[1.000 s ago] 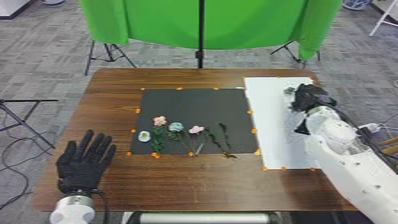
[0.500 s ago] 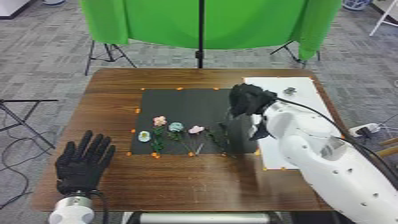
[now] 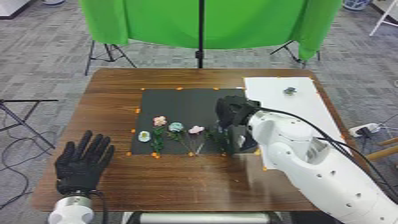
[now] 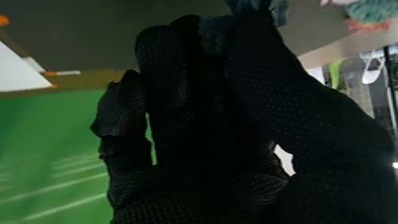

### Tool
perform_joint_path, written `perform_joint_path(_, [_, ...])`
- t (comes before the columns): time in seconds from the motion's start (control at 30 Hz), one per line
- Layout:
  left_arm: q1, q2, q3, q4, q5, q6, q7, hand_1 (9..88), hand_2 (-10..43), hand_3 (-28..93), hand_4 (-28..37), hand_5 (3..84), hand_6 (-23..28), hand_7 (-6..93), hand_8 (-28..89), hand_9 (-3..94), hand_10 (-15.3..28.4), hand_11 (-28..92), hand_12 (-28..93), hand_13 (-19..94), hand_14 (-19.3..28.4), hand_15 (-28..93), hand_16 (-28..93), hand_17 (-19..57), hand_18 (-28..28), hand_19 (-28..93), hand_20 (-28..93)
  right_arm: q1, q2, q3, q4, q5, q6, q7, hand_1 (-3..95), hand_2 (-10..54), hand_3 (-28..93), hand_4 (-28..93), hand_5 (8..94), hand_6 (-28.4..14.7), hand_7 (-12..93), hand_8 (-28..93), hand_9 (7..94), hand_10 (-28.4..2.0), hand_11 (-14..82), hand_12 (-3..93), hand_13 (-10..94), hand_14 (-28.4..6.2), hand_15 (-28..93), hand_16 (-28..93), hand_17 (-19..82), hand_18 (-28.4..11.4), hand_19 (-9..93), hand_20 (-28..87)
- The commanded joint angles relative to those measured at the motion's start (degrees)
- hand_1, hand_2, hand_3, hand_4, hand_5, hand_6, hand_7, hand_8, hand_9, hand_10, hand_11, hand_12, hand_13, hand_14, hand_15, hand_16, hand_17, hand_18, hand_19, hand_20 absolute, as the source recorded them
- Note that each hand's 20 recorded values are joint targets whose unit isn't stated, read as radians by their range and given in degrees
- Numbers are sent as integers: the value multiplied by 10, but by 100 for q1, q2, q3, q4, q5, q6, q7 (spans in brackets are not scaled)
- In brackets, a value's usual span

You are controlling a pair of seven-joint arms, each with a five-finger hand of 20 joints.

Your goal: Arrange flowers

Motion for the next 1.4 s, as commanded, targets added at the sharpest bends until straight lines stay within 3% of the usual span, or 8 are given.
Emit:
perform_joint_path(0.03, [41, -32, 9, 39, -12, 137, -61, 259, 144, 794, -283, 402, 89, 110, -103, 407, 166, 247, 121, 316, 173, 411, -65, -68, 146, 365, 134, 6, -44, 3, 28, -75, -95, -186, 577, -95, 728, -283, 639, -28, 486, -35, 703, -134, 236, 402, 627, -88, 591, 357, 346, -214, 886, 390])
perform_joint_path(0.23, [-41, -50, 58, 60, -17, 68, -83, 259, 145, 794, -283, 404, 89, 110, -104, 408, 166, 248, 121, 316, 173, 412, -66, -68, 146, 365, 134, 13, -71, -128, 145, -227, -121, -272, 579, -95, 728, -283, 618, -28, 480, -53, 691, -130, 211, 386, 613, -87, 591, 358, 337, -212, 878, 384])
perform_joint_path(0.33, [-70, -46, 57, 55, 16, 153, -86, 260, 146, 792, -283, 403, 89, 110, -103, 408, 166, 248, 121, 316, 173, 413, -66, -68, 146, 365, 134, 27, -71, -133, 201, -295, -118, -254, 573, -95, 735, -283, 613, -27, 410, -76, 684, -134, 211, 373, 609, -87, 594, 354, 336, -213, 878, 381])
perform_joint_path(0.57, [-15, -56, 19, 45, -21, 163, -49, 261, 148, 792, -283, 406, 89, 111, -104, 410, 167, 249, 120, 317, 174, 414, -67, -69, 146, 366, 134, -14, -12, -70, 165, -233, -96, -167, 562, -95, 744, -283, 609, -23, 259, -168, 658, -140, 254, 328, 601, -91, 605, 346, 336, -215, 883, 376])
perform_joint_path(1.07, [-47, -94, 32, 57, -8, 152, -33, 260, 150, 792, -283, 407, 90, 111, -104, 412, 167, 249, 120, 317, 173, 415, -68, -68, 146, 369, 133, -184, 97, 243, -177, -205, 52, -3, 504, -95, 785, -283, 541, -19, 120, -129, 630, -168, 316, 208, 597, -120, 637, 305, 329, -224, 882, 369])
perform_joint_path(1.2, [-74, -89, 62, 67, 2, 106, -17, 260, 150, 794, -283, 407, 90, 111, -104, 412, 166, 250, 120, 318, 174, 415, -68, -68, 146, 368, 132, -130, 208, 449, -91, -377, 577, 318, 465, -95, 811, -283, 517, -50, 92, -115, 634, -175, 286, 191, 597, -132, 658, 253, 333, -231, 889, 366])
perform_joint_path(1.33, [-85, -80, 50, 73, 19, 86, 11, 260, 149, 794, -283, 406, 90, 110, -104, 412, 166, 250, 120, 318, 173, 415, -68, -68, 146, 367, 132, 98, 202, 753, 482, -504, 1367, 607, 440, -95, 831, -283, 494, -56, 91, -111, 570, -190, 216, 169, 552, -144, 612, 180, 330, -232, 889, 351])
perform_joint_path(1.4, [-93, -66, 49, 73, 15, 60, 53, 260, 149, 794, -283, 405, 89, 110, -104, 411, 166, 249, 119, 318, 173, 414, -68, -68, 146, 367, 132, 347, 144, 1001, 721, -211, 774, 702, 433, -95, 839, -283, 457, -58, 86, -109, 507, -190, 155, 154, 510, -147, 535, 141, 321, -235, 877, 340])
